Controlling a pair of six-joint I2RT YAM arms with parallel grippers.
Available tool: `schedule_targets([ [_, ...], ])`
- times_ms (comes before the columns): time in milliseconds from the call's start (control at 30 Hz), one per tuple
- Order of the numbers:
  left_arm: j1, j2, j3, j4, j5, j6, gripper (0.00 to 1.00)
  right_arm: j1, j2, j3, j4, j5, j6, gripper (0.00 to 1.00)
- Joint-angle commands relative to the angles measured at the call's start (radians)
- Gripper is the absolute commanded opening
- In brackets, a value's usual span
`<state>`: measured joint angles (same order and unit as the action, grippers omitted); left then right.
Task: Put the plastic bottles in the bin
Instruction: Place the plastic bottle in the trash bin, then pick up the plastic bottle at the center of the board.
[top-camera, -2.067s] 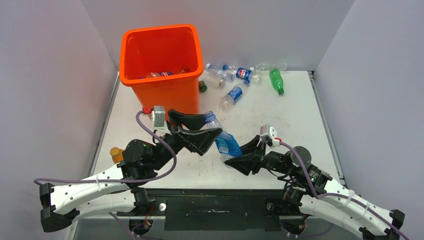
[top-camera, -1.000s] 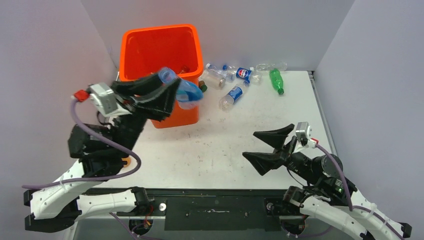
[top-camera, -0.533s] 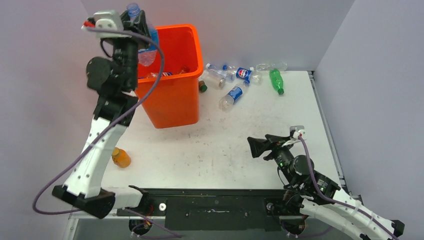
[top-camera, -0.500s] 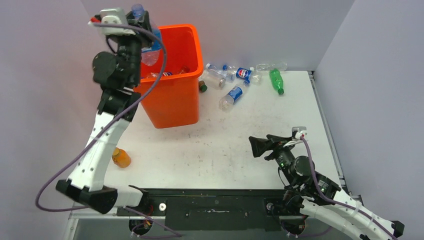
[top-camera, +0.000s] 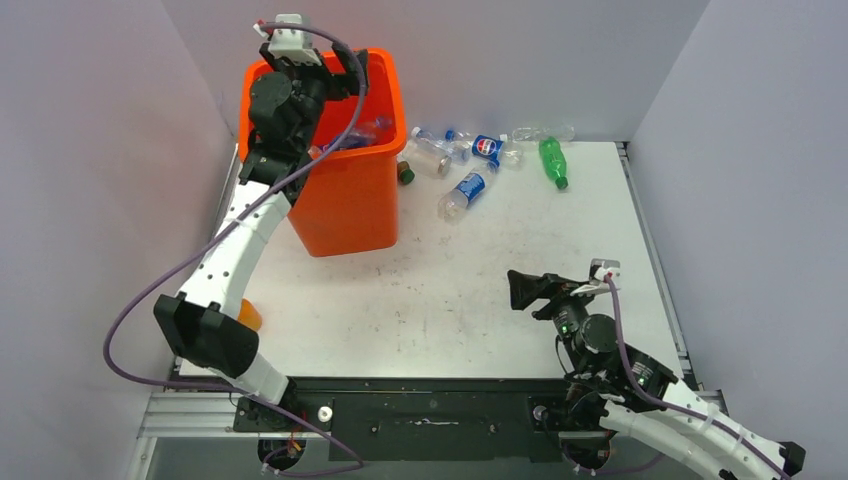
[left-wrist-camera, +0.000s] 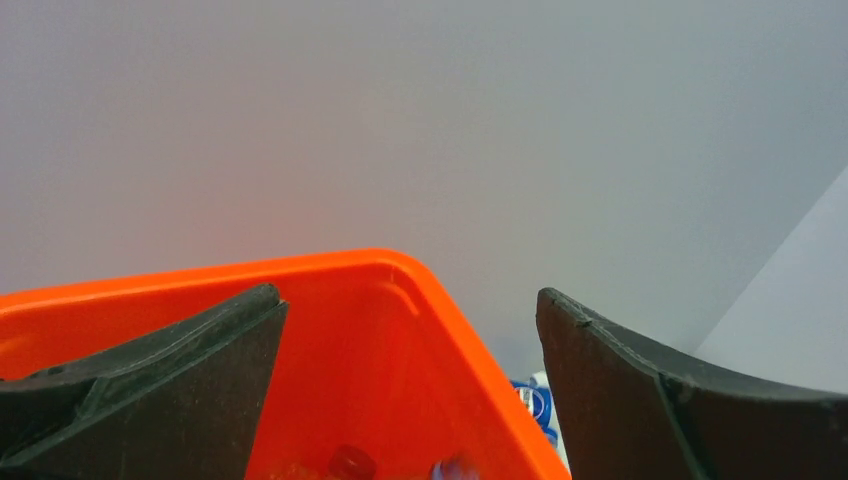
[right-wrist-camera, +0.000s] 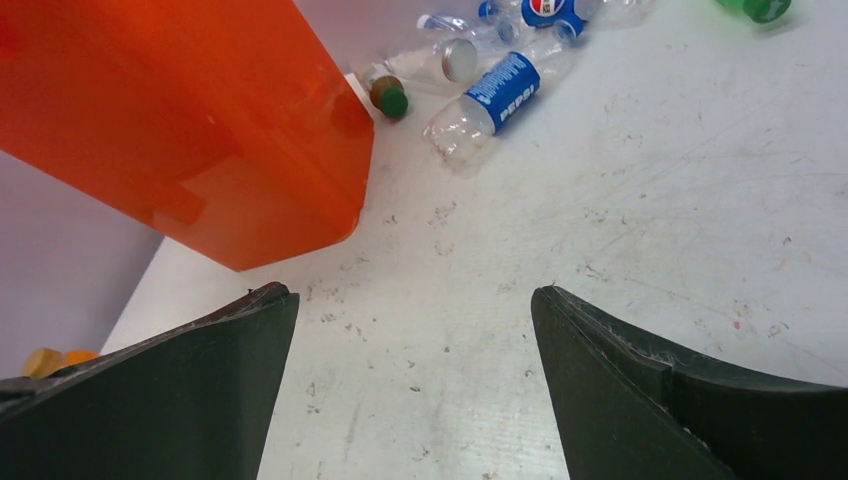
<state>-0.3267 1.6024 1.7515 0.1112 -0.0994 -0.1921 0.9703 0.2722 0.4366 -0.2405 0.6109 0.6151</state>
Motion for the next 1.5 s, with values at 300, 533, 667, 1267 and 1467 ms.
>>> schedule_targets([
  [300,-0.247,-0.643,-0.464,0.001,0.047,0.171,0.96,-0.045,0.41,0.122,0.224,0.113,-0.011,0.9],
  [533,-0.295,-0.997,-0.907,-0.027,0.306,0.27,0.96,-0.542,0.703,0.233,0.412,-0.378,0.159,0.9],
  [667,-0.299,-1.084,-1.068,0.017,0.455,0.201,0.96,-0.679,0.872,0.22,0.522,-0.398,0.238,0.9],
  [1267,-0.316,-1.265,-1.197,0.004,0.363,0.187,0.96,-0.902,1.577,0.688,0.682,-0.375,-0.226,0.91],
  [1467,-0.316,-1.273,-1.2,0.004,0.33,0.233,0.96,-0.966,1.704,0.771,0.683,-0.464,-0.325,0.9],
])
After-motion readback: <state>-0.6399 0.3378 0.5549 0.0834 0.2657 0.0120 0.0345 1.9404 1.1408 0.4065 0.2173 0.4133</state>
